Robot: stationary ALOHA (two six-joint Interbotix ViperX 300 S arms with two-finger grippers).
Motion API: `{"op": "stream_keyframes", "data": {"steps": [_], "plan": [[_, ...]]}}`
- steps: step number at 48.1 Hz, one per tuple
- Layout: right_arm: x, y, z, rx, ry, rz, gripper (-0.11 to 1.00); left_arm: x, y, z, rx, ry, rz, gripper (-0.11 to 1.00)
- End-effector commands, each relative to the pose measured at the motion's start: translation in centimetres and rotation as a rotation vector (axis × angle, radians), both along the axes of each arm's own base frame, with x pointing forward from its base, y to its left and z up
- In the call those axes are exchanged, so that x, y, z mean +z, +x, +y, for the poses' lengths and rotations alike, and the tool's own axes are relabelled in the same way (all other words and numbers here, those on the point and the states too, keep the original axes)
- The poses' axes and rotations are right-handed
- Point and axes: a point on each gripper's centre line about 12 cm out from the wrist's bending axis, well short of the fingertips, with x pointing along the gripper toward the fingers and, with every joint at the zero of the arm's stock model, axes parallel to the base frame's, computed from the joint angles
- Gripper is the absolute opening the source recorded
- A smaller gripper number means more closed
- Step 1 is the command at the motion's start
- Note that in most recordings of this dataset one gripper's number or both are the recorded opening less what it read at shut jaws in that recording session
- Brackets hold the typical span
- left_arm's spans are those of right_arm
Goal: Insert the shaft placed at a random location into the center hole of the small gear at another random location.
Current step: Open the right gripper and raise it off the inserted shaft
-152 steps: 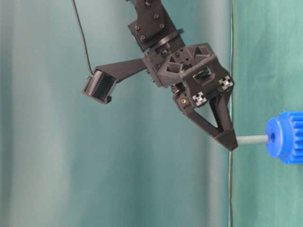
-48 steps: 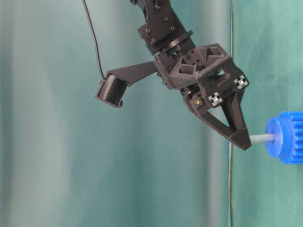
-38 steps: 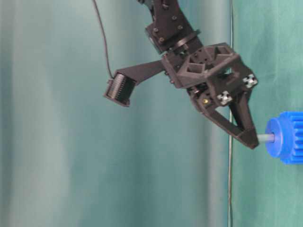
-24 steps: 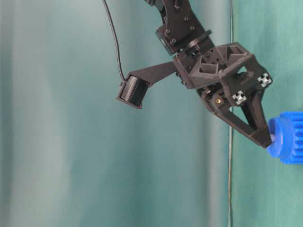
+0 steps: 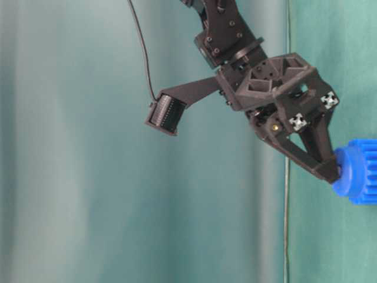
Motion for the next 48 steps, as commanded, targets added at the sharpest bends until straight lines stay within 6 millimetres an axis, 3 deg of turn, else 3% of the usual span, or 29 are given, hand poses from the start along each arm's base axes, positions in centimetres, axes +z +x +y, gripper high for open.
{"op": "stream_keyframes", "data": {"steps": [1, 4, 6, 14, 30, 48], "plan": [[1.2, 0.4, 0.0, 0.002, -0.008, -0.039, 0.64, 0.7, 0.2, 0.0, -0.001, 0.003, -0.015, 0.0], [1.1, 0.4, 0.0, 0.002, -0.008, -0.038, 0.82, 0.7, 0.2, 0.0, -0.001, 0.003, -0.015, 0.0], [1.2, 0.4, 0.0, 0.002, -0.008, -0.041, 0.86, 0.6, 0.2, 0.0, -0.001, 0.003, -0.014, 0.0], [1.9, 0.4, 0.1, 0.004, -0.01, -0.054, 0.77, 0.7, 0.2, 0.0, -0.001, 0.003, -0.015, 0.0], [5.7, -0.2, 0.1, 0.004, -0.019, -0.137, 0.77, 0.6, 0.2, 0.0, -0.001, 0.001, -0.014, 0.0], [5.3, -1.9, 0.3, -0.007, -0.004, -0.117, 0.77, 0.7, 0.2, 0.0, -0.001, 0.001, -0.015, 0.0]]}}
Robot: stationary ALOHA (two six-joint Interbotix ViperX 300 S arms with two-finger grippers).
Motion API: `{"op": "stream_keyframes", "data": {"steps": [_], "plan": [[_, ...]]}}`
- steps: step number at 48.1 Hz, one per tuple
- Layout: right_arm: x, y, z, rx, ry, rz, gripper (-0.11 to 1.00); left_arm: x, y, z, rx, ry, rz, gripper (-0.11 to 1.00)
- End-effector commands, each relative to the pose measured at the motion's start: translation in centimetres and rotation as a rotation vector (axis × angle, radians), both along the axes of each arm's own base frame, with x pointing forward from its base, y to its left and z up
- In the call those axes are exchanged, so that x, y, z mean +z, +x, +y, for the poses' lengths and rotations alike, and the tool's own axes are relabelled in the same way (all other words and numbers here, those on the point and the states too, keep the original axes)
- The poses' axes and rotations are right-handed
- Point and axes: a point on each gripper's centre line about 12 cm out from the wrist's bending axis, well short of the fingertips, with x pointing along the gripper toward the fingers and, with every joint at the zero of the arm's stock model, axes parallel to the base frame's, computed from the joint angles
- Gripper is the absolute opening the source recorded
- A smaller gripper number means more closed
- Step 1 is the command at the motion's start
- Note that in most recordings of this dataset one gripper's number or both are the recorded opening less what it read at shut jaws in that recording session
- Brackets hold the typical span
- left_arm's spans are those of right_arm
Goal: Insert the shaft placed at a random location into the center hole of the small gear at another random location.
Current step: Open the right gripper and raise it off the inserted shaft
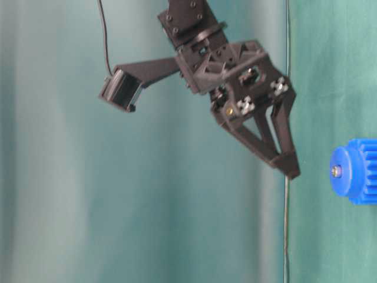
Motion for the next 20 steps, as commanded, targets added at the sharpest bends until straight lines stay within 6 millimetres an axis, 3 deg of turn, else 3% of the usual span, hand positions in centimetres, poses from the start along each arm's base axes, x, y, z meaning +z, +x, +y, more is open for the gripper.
{"op": "stream_keyframes", "data": {"steps": [1, 20], "plan": [[1.5, -0.2, 0.1, -0.002, -0.002, -0.043, 0.77, 0.6, 0.3, 0.0, -0.001, 0.001, -0.015, 0.0], [1.0, -2.1, 0.3, -0.002, 0.002, -0.019, 0.77, 0.6, 0.3, 0.0, -0.001, 0.001, -0.015, 0.0]]}}
